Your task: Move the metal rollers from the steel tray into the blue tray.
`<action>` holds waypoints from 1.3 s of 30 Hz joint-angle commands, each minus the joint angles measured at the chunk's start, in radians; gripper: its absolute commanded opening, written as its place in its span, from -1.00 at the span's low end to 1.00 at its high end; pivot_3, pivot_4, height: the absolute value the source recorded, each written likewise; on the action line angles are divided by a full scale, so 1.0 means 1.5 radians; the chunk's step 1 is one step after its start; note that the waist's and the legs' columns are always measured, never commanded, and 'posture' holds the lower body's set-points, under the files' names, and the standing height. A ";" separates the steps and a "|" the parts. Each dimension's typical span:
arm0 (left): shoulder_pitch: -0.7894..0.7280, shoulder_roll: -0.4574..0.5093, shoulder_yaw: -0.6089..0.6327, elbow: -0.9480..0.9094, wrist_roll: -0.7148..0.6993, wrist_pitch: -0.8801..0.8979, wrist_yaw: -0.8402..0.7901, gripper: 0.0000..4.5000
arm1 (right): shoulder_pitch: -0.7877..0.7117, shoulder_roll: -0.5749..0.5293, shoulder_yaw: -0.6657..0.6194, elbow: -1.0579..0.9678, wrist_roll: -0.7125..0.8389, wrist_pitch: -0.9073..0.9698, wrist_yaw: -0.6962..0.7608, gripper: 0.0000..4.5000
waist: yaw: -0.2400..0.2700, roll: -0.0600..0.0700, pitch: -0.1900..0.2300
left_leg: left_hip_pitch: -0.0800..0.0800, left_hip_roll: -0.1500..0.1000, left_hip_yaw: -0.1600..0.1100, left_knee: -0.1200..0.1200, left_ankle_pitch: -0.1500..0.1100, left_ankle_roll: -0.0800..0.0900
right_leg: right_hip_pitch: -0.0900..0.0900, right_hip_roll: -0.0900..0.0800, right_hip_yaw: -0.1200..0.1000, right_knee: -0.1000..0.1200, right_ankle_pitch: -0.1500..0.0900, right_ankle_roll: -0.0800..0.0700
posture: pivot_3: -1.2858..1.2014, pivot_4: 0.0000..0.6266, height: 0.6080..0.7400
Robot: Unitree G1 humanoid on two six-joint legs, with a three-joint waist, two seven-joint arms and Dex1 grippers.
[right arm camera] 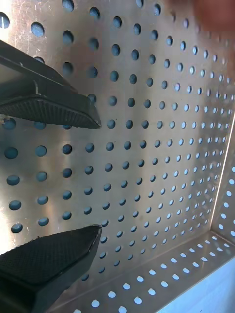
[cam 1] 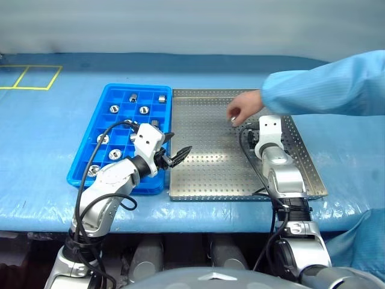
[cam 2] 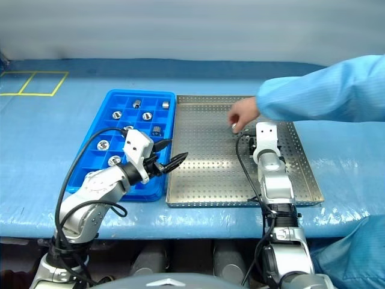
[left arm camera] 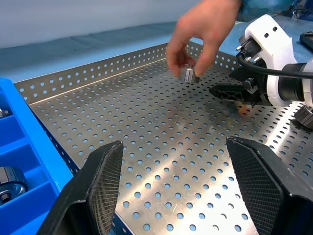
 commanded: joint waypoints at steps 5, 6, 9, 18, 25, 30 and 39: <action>-0.004 0.006 0.021 -0.014 0.004 -0.014 0.004 0.64 | 0.001 0.004 -0.004 -0.030 0.009 -0.001 0.002 0.47 | 0.000 0.000 0.000 | 0.000 0.000 0.000 0.000 0.000 0.000 | 0.000 0.000 0.000 0.000 0.000 0.000 | 0.06 -0.52 1.00; -0.003 0.008 0.024 -0.014 0.004 -0.015 0.004 0.64 | 0.002 0.005 -0.004 -0.032 0.009 -0.001 0.003 0.47 | 0.000 0.000 0.000 | 0.000 0.000 0.000 0.000 0.000 0.000 | 0.000 0.000 0.000 0.000 0.000 0.000 | 0.06 -0.52 1.00; -0.003 0.012 0.030 -0.013 0.004 -0.015 0.003 0.64 | 0.004 0.005 -0.006 -0.034 0.012 -0.002 0.003 0.47 | 0.000 0.000 0.000 | 0.000 0.000 0.000 0.000 0.000 0.000 | 0.000 0.000 0.000 0.000 0.000 0.000 | 0.06 -0.52 1.00; -0.005 0.011 0.032 -0.010 0.009 -0.015 0.001 0.64 | 0.034 -0.002 -0.006 -0.122 0.128 0.011 0.144 0.47 | -0.001 0.000 0.000 | 0.000 0.000 0.000 0.000 0.000 0.000 | 0.000 0.000 0.000 0.000 0.000 0.000 | 0.06 -0.52 1.00; -0.006 0.010 0.027 -0.004 0.011 -0.017 -0.001 0.64 | 0.098 -0.055 0.103 -0.264 0.238 0.089 0.339 0.47 | -0.001 0.000 0.000 | 0.000 0.000 0.000 0.000 0.000 0.000 | 0.000 0.000 0.000 0.000 0.000 0.000 | 0.06 -0.52 1.00; -0.004 0.007 0.022 -0.004 0.013 -0.017 0.000 0.64 | 0.111 -0.062 0.136 -0.271 0.232 0.110 0.336 0.47 | 0.000 0.000 0.000 | 0.000 0.000 0.000 0.001 0.000 0.000 | 0.001 0.000 0.000 0.000 -0.001 -0.001 | 0.06 -0.52 1.00; -0.003 0.008 0.022 -0.007 0.015 -0.017 0.001 0.64 | 0.109 -0.071 0.163 -0.221 0.182 0.094 0.298 0.47 | 0.001 0.000 0.000 | 0.000 0.000 0.000 0.001 0.000 0.000 | 0.000 0.000 0.000 0.000 -0.001 -0.001 | 0.06 -0.52 1.00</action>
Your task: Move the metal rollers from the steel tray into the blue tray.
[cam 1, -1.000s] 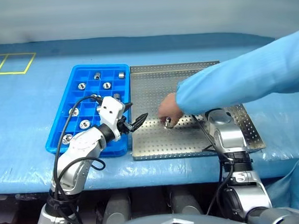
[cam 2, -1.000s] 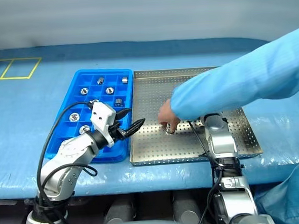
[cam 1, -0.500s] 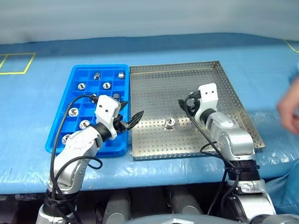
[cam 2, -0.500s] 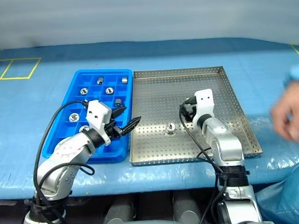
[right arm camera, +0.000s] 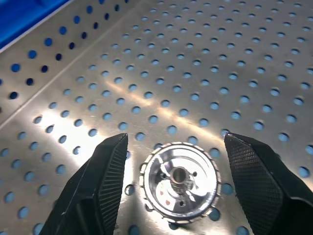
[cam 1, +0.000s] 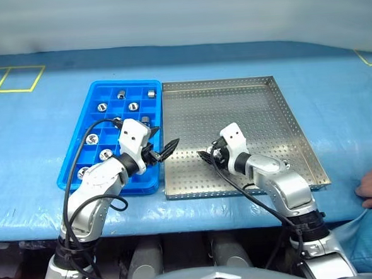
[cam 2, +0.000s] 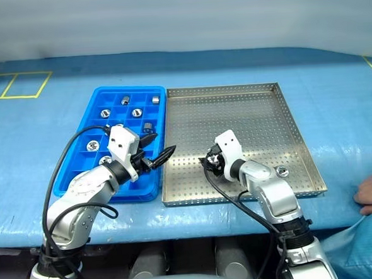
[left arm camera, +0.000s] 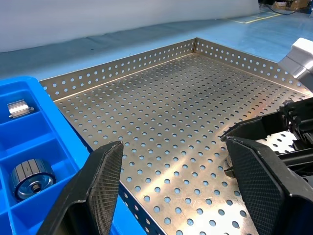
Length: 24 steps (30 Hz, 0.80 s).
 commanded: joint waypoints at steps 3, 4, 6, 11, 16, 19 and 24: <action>-0.005 0.002 -0.003 -0.011 0.009 -0.017 0.000 0.64 | -0.008 -0.003 0.014 0.016 -0.015 -0.008 0.001 0.39 | 0.000 0.000 0.000 | 0.000 0.000 0.000 0.000 0.000 0.000 | 0.000 0.000 0.000 0.000 0.000 0.000 | 0.06 -0.52 1.00; -0.005 0.002 -0.002 -0.011 0.010 -0.017 0.001 0.64 | -0.006 -0.002 0.015 0.016 -0.015 -0.010 0.003 0.29 | 0.000 0.000 0.000 | 0.000 0.000 0.000 0.000 0.000 0.000 | 0.000 0.000 0.000 0.000 0.000 0.000 | 0.06 -0.52 1.00; -0.006 0.005 0.004 -0.012 0.008 -0.016 -0.001 0.64 | -0.005 0.003 0.007 0.006 -0.013 -0.013 -0.001 0.07 | 0.000 0.000 0.000 | 0.000 0.000 0.000 0.000 0.000 0.000 | 0.000 0.000 0.000 0.000 0.000 0.000 | 0.06 -0.52 1.00; -0.003 0.017 0.028 -0.008 0.011 -0.012 -0.002 0.64 | -0.020 0.013 -0.010 -0.026 -0.014 -0.020 -0.020 -0.24 | 0.000 0.000 0.000 | 0.000 0.000 0.000 0.000 0.000 0.000 | 0.000 0.000 0.000 0.000 0.000 0.000 | 0.06 -0.52 1.00; -0.007 0.062 0.100 -0.009 0.007 0.016 0.008 0.64 | -0.054 0.050 0.014 -0.095 0.007 -0.018 -0.018 -0.24 | -0.002 0.000 0.000 | 0.000 0.000 0.000 0.000 0.000 0.000 | -0.001 0.000 0.000 0.000 0.000 0.001 | 0.07 -0.52 1.00; 0.002 0.102 0.144 -0.008 0.006 0.040 0.004 0.64 | -0.084 0.087 0.064 -0.143 0.036 0.023 0.000 -0.24 | -0.003 0.000 0.000 | 0.000 0.001 0.000 0.000 0.000 0.000 | -0.001 0.001 0.000 0.001 0.001 0.001 | 0.08 -0.52 1.00; 0.046 0.175 0.183 -0.017 0.013 0.079 -0.016 0.64 | -0.155 0.167 0.175 -0.120 0.055 0.063 0.022 -0.24 | -0.005 0.000 0.000 | 0.000 0.001 0.000 -0.002 0.000 0.000 | -0.001 0.001 -0.001 0.000 0.001 0.001 | 0.09 -0.52 1.00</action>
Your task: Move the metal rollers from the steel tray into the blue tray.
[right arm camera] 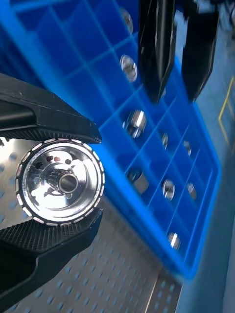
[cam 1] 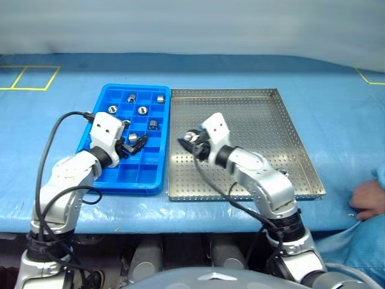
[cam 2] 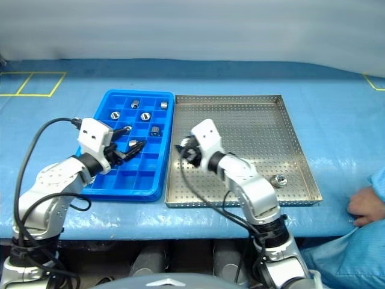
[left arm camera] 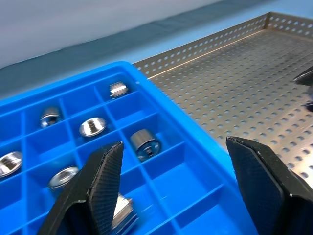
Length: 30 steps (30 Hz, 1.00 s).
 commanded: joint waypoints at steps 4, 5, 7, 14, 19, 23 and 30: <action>0.053 0.059 0.054 -0.045 -0.009 0.039 -0.017 0.64 | -0.092 0.105 0.103 0.132 -0.011 -0.017 0.011 -0.24 | 0.006 0.000 0.000 | 0.000 0.000 0.000 0.000 0.000 0.000 | 0.000 0.000 -0.001 0.000 -0.001 -0.001 | 0.13 -0.52 1.00; 0.061 0.060 0.061 -0.053 -0.014 0.047 -0.017 0.64 | -0.099 0.114 0.112 0.160 -0.020 -0.027 0.009 -0.24 | 0.011 0.000 0.000 | 0.000 0.000 0.000 0.000 0.000 0.000 | 0.000 0.000 -0.001 0.000 -0.001 -0.003 | 0.14 -0.52 1.00; 0.095 0.065 0.079 -0.087 -0.026 0.059 -0.025 0.64 | -0.102 0.133 0.138 0.208 -0.031 -0.049 0.019 -0.24 | 0.016 -0.001 0.000 | 0.000 0.000 0.000 0.000 0.000 0.000 | 0.000 0.000 -0.001 0.000 -0.001 -0.003 | 0.17 -0.52 1.00; 0.151 0.059 0.129 -0.140 -0.065 0.075 -0.035 0.64 | -0.099 0.155 0.166 0.308 -0.057 -0.080 0.037 -0.24 | 0.028 -0.001 0.000 | 0.000 0.000 -0.001 -0.001 0.000 0.000 | 0.000 -0.001 -0.002 0.000 -0.002 -0.003 | 0.21 -0.52 1.00; 0.145 0.061 0.134 -0.138 -0.075 0.072 -0.029 0.64 | -0.095 0.152 0.152 0.311 -0.062 -0.091 0.048 0.20 | 0.030 -0.001 0.000 | 0.002 0.000 -0.001 -0.001 0.000 0.000 | 0.001 -0.001 -0.002 0.000 -0.002 -0.004 | 0.19 -0.52 1.00; 0.114 0.056 0.112 -0.125 -0.084 0.062 -0.029 0.64 | -0.088 0.152 0.122 0.267 -0.072 -0.115 0.025 0.48 | 0.031 -0.001 0.000 | 0.001 0.000 -0.001 -0.001 0.000 0.000 | 0.000 0.000 -0.002 0.000 -0.002 -0.004 | 0.17 -0.52 1.00; 0.043 -0.003 0.030 -0.132 -0.131 0.054 -0.043 0.64 | -0.039 0.035 0.006 0.090 -0.133 -0.077 -0.064 0.48 | 0.038 -0.001 0.000 | 0.000 -0.001 -0.001 0.000 0.000 -0.001 | 0.001 -0.001 -0.002 -0.001 -0.002 -0.003 | 0.13 -0.52 1.00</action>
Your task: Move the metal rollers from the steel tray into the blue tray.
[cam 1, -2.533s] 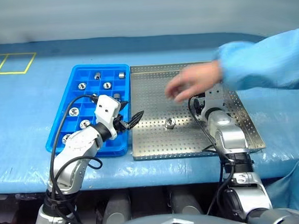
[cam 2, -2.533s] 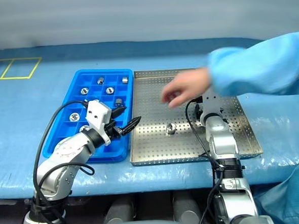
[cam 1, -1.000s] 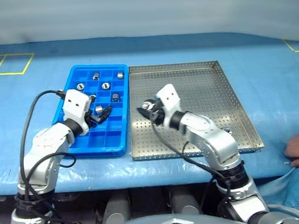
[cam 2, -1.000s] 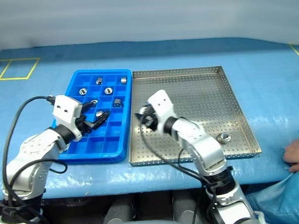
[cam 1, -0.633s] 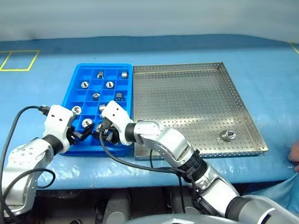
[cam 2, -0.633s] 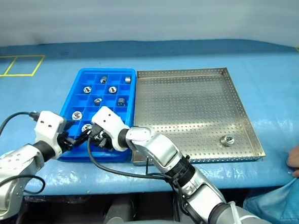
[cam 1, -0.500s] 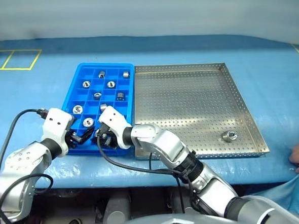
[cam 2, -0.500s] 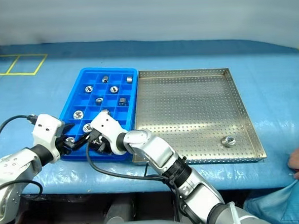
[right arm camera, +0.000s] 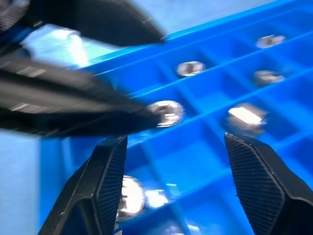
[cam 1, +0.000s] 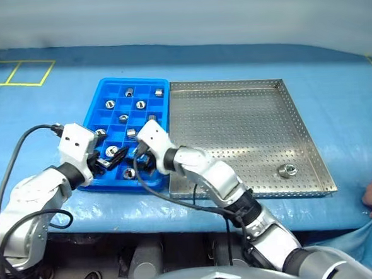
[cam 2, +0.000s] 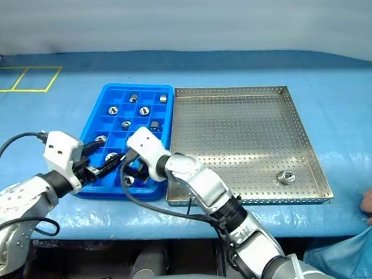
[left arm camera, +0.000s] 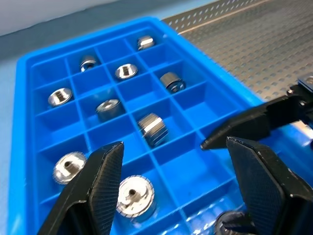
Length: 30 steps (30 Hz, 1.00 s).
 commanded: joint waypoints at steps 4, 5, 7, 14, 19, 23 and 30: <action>-0.051 -0.073 -0.125 -0.008 -0.048 -0.029 -0.034 0.64 | 0.104 -0.156 -0.150 -0.204 -0.104 0.093 -0.108 0.48 | 0.001 0.000 0.000 | -0.001 -0.001 0.000 0.000 0.000 0.000 | 0.000 -0.001 0.000 0.000 0.000 0.000 | 0.09 -0.52 1.00; -0.057 -0.081 -0.150 0.000 -0.043 -0.035 -0.043 0.64 | 0.128 -0.177 -0.170 -0.231 -0.113 0.118 -0.117 0.48 | 0.001 0.000 0.000 | -0.001 -0.001 0.000 0.000 0.000 0.000 | 0.000 0.000 0.000 0.000 0.000 0.000 | 0.07 -0.52 1.00; -0.076 -0.094 -0.193 0.022 -0.035 -0.047 -0.058 0.64 | 0.177 -0.207 -0.209 -0.285 -0.120 0.164 -0.125 0.48 | -0.005 0.000 0.000 | -0.001 -0.001 0.000 0.000 0.000 0.000 | -0.001 0.000 0.001 0.000 0.000 0.000 | 0.05 -0.52 1.00; -0.148 -0.118 -0.265 0.097 -0.027 -0.093 -0.116 0.64 | 0.281 -0.231 -0.296 -0.347 -0.143 0.243 -0.162 0.48 | -0.048 0.001 0.000 | 0.000 0.000 0.001 0.001 0.000 0.000 | 0.000 0.001 0.002 0.001 0.000 0.000 | -0.03 -0.52 1.00; -0.176 -0.127 -0.310 0.144 -0.025 -0.102 -0.158 0.64 | 0.312 -0.221 -0.339 -0.351 -0.140 0.263 -0.175 0.48 | -0.063 0.001 0.000 | 0.000 0.000 0.002 0.002 0.000 0.000 | 0.000 0.001 0.004 0.001 0.001 0.001 | -0.06 -0.52 1.00; -0.189 -0.131 -0.336 0.175 -0.017 -0.106 -0.180 0.64 | 0.328 -0.196 -0.359 -0.336 -0.121 0.270 -0.174 0.48 | -0.068 0.001 0.000 | 0.000 0.000 0.002 0.002 0.000 0.000 | 0.000 0.001 0.004 0.001 0.001 0.001 | -0.06 -0.52 1.00; -0.197 -0.133 -0.339 0.191 -0.010 -0.112 -0.187 0.64 | 0.332 -0.144 -0.392 -0.324 -0.098 0.276 -0.180 0.21 | -0.072 0.001 0.000 | 0.000 0.000 0.002 0.002 0.000 0.000 | 0.000 0.001 0.004 0.001 0.001 0.002 | -0.07 -0.52 1.00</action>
